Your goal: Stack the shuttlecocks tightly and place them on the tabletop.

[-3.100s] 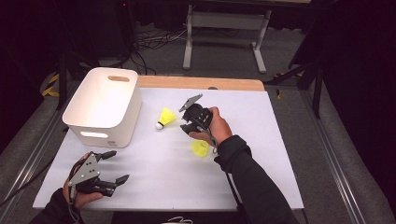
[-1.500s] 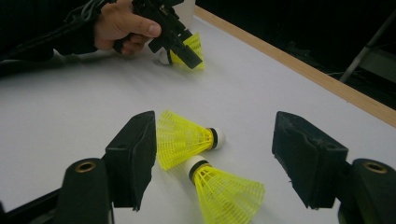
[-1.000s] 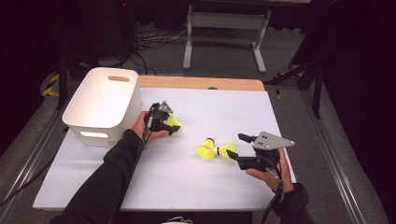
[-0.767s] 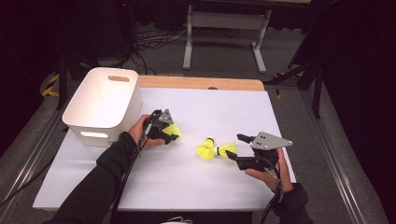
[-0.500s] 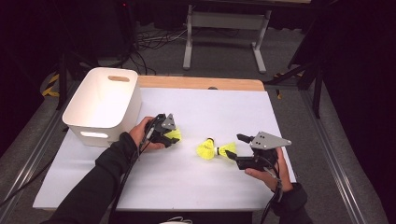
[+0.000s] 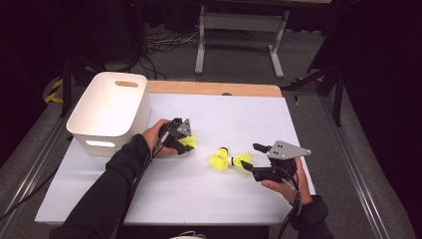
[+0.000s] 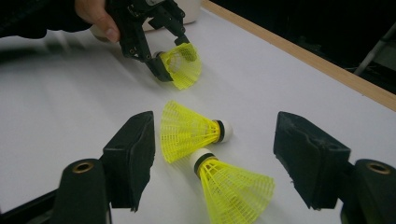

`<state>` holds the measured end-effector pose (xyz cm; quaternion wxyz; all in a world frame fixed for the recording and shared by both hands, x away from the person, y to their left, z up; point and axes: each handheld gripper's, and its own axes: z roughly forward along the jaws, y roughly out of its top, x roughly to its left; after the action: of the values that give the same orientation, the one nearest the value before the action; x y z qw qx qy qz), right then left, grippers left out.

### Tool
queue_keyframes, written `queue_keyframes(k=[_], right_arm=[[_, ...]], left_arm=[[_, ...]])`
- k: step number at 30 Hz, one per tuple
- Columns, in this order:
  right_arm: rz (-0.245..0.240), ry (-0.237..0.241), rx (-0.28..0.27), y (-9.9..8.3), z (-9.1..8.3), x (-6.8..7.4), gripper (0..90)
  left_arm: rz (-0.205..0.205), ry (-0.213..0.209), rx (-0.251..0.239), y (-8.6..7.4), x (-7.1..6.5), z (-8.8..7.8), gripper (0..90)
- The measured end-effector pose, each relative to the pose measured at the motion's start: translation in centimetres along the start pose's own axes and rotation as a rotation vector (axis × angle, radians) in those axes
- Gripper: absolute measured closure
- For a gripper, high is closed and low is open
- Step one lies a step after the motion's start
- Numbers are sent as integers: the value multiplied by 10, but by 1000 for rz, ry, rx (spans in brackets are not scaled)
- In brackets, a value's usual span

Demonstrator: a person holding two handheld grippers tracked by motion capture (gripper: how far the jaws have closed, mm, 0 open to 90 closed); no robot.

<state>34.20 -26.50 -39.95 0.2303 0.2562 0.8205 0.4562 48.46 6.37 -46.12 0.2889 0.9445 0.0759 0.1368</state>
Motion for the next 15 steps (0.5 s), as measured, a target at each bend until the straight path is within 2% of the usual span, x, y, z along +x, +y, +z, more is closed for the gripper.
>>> queue_keyframes(k=[2, 4, 6, 7, 9, 13, 15], right_arm=[[-3, -1, 0, 1, 0, 1, 304], [-8, 2, 3, 1, 1, 2, 302], [-10, 4, 6, 2, 2, 2, 301], [-9, 5, 7, 2, 3, 3, 301], [-14, 8, 14, 2, 4, 3, 299], [-11, 14, 12, 2, 4, 4, 299], [-11, 17, 13, 2, 4, 4, 299]], left_arm=[[-9, -17, -9, -1, -1, -1, 342], [-26, 2, -6, -1, -2, -1, 250], [-55, -1, -26, -1, -1, -2, 216], [-75, 1, -55, -2, -1, -3, 199], [-91, 4, -79, -2, 0, -4, 186], [-127, -23, -124, -1, 0, -5, 178], [-145, -22, -124, 0, 0, -3, 182]])
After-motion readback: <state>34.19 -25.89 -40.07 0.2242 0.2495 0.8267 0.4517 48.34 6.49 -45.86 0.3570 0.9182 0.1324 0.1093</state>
